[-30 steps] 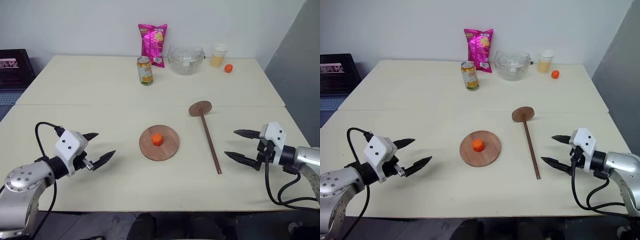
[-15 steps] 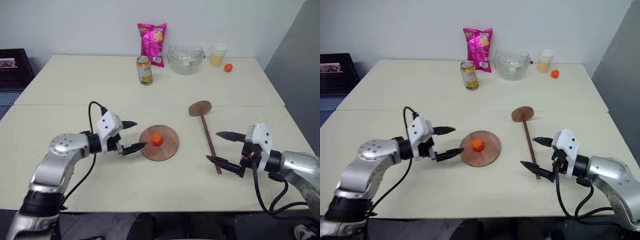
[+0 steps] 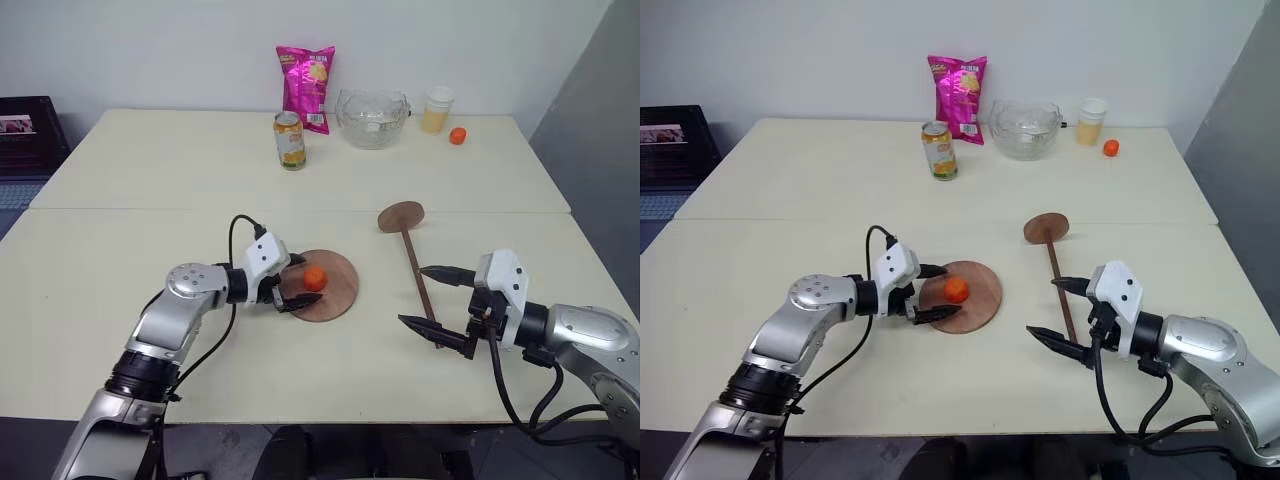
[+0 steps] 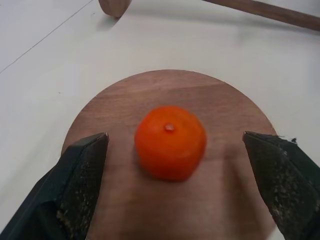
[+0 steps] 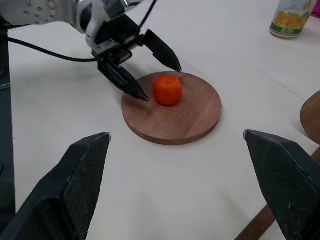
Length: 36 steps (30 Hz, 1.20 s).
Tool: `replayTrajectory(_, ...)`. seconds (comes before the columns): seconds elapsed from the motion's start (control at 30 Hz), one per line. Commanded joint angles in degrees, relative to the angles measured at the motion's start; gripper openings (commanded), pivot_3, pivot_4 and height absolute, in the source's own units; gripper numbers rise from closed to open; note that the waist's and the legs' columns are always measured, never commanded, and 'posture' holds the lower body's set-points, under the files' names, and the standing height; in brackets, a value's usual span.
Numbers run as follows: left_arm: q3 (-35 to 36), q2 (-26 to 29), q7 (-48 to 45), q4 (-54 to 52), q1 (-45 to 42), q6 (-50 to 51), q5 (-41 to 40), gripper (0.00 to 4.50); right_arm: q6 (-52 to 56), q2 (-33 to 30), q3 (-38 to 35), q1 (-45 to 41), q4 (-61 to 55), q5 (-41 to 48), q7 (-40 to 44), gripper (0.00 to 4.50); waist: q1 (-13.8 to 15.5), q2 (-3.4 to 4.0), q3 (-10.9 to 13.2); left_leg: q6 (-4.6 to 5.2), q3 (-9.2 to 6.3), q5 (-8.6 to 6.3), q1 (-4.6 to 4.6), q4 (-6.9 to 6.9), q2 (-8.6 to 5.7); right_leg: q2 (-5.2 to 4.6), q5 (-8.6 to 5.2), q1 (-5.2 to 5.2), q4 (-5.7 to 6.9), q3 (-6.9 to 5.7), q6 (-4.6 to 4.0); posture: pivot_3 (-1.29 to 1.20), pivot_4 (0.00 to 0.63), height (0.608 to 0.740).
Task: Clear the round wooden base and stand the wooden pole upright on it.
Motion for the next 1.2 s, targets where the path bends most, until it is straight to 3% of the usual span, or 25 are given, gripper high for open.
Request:
replayTrajectory(0.03,-0.74,-1.25,-0.96,2.11,-1.39,-3.17,1.32,4.31,-0.79,0.19,-0.26,-0.79,-2.37,2.1,0.77,4.5,-0.06,-0.01,0.0,0.0,0.0,0.0,0.0,0.0,0.0,0.0,0.0,-0.01,0.01,0.0,0.0,0.0,0.15,0.74)
replayTrajectory(0.1,-0.88,-1.72,-1.3,2.87,-1.44,-3.88,1.72,4.05,-0.73,0.01,-0.27,-0.8,-2.46,2.27,0.85,4.5,-0.09,-0.01,0.0,0.0,0.0,0.0,0.0,0.0,0.01,0.0,0.0,-0.02,0.03,0.0,-0.01,0.0,0.15,0.74)
replayTrajectory(0.43,0.05,-3.31,-1.17,4.01,-1.08,-5.38,1.58,1.9,-1.6,-0.33,0.73,-0.35,-2.61,1.05,1.03,4.5,-0.04,-0.01,0.0,0.0,-0.01,0.0,0.0,0.01,0.0,0.0,0.0,-0.02,0.06,-0.01,-0.01,0.0,0.15,0.74)
replayTrajectory(0.57,2.01,-3.34,-0.02,2.35,0.34,-5.17,0.36,1.45,-2.04,-0.52,1.1,-0.65,-2.26,0.67,1.35,4.5,-0.11,-0.01,0.0,0.0,-0.02,0.0,0.0,0.01,0.01,0.0,-0.01,-0.03,0.07,-0.01,0.01,0.0,0.15,0.74)
replayTrajectory(0.83,17.62,-0.65,13.43,-0.44,5.83,-3.89,-1.54,1.24,-2.56,-0.85,1.82,-2.48,-1.72,1.1,2.49,4.5,-0.17,-0.01,0.0,0.0,-0.03,0.0,0.01,0.0,0.03,0.0,0.0,-0.07,0.11,-0.01,-0.01,0.0,0.15,0.74)
replayTrajectory(1.0,30.52,2.51,27.94,5.8,8.22,-2.8,0.3,1.19,-3.4,0.79,5.43,-8.46,1.43,1.31,5.22,4.5,-0.31,-0.02,0.0,0.0,-0.03,0.0,0.02,0.0,0.04,0.0,0.0,-0.08,0.1,-0.01,0.01,0.0,0.15,0.74)
replayTrajectory(1.2,35.39,2.93,32.88,7.92,10.5,-0.69,-0.99,1.18,-5.66,2.75,10.33,-14.86,5.99,0.14,9.74,4.5,0.42,-0.11,-0.02,0.0,-0.03,0.0,-0.01,0.01,0.0,-0.07,0.15,-0.1,0.08,-0.04,-0.25,0.0,0.15,0.74)
